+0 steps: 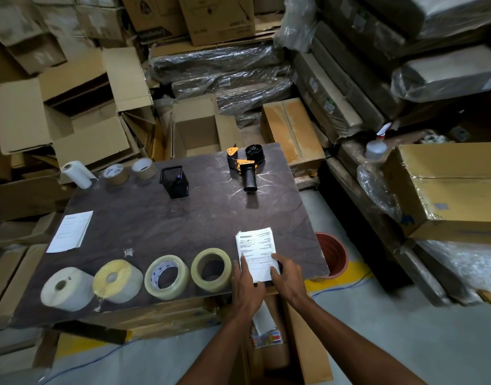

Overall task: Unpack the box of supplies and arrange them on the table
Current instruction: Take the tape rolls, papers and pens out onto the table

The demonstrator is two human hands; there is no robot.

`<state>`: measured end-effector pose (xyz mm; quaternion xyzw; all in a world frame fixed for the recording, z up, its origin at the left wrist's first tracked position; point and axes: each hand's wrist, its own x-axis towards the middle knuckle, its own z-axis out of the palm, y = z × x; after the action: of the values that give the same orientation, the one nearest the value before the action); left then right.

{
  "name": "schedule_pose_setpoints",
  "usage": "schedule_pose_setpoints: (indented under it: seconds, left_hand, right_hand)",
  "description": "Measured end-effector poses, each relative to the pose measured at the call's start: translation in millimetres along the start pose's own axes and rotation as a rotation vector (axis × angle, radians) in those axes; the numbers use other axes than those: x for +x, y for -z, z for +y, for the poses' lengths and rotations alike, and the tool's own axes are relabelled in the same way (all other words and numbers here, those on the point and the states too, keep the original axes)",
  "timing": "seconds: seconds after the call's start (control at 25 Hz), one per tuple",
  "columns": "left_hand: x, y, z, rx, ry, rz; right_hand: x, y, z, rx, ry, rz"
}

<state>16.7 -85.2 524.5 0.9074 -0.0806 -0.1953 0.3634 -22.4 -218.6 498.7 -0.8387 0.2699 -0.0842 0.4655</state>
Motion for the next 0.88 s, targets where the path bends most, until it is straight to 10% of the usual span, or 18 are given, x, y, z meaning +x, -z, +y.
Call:
schedule_pose_setpoints:
  seconds: [0.88]
  left_hand:
    - [-139, -21, -33, -0.049, 0.013, -0.073]
  right_hand:
    - [-112, 43, 42, -0.020, 0.073, -0.066]
